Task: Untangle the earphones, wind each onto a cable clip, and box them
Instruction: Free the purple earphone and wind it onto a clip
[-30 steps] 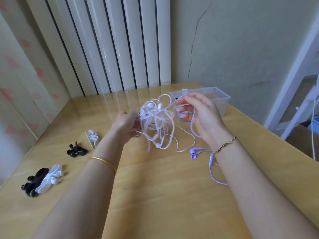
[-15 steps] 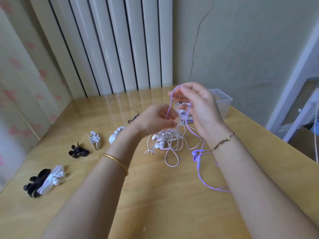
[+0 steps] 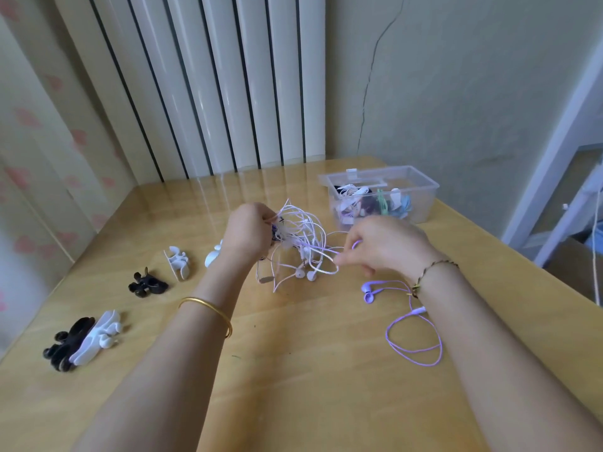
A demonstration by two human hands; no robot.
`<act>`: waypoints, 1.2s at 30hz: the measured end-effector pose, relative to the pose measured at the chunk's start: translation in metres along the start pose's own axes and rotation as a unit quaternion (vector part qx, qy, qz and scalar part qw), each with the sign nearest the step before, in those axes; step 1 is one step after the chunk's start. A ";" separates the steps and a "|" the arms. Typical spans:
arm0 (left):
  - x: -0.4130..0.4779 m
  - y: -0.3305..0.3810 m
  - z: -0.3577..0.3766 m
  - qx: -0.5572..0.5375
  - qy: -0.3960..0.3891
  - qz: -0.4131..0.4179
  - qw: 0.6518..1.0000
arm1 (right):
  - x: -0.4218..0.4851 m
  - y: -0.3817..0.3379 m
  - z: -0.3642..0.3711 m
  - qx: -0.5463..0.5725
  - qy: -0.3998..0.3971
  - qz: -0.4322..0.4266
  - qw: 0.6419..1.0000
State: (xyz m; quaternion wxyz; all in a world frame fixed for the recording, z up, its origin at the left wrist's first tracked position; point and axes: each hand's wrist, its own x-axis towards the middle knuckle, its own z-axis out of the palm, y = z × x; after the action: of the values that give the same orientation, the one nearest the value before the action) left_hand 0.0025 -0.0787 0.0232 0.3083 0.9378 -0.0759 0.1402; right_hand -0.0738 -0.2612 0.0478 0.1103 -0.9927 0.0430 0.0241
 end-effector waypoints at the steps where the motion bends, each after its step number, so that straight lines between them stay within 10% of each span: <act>1: 0.001 -0.001 -0.001 -0.010 0.016 -0.012 1.000 | 0.000 0.000 0.001 0.024 -0.003 -0.021 0.999; 7: 0.004 -0.015 -0.002 0.007 -0.022 -0.052 0.998 | 0.007 -0.006 0.002 0.451 0.122 -0.132 0.874; 14: -0.006 0.016 -0.019 -0.203 -0.012 0.031 0.979 | 0.015 -0.020 0.004 0.466 0.182 -0.158 0.851; 18: -0.010 0.021 -0.017 -0.132 -0.207 0.107 0.964 | 0.015 -0.026 -0.002 0.524 0.211 -0.187 0.804; 21: -0.008 0.014 -0.005 -0.094 -0.182 0.125 0.971 | 0.015 -0.027 -0.007 0.567 0.225 -0.185 0.770; 27: -0.001 -0.002 -0.002 -0.130 -0.179 0.066 0.973 | 0.016 -0.018 -0.017 0.793 0.165 -0.112 0.575; 29: -0.001 -0.005 -0.004 -0.169 -0.177 0.027 0.969 | 0.019 -0.015 -0.014 0.736 0.209 -0.076 0.640; 32: -0.001 -0.006 -0.007 -0.232 -0.174 -0.005 0.957 | 0.026 -0.006 -0.006 0.436 0.292 -0.066 0.849; 36: -0.001 -0.001 -0.009 -0.251 -0.131 -0.003 0.959 | 0.023 -0.005 0.002 0.195 0.121 -0.066 0.971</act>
State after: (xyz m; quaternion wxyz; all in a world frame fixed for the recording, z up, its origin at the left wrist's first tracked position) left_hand 0.0003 -0.0728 0.0295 0.5213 0.8408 -0.1457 -0.0081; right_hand -0.0507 -0.2576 0.0454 0.2967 -0.9483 -0.0062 -0.1127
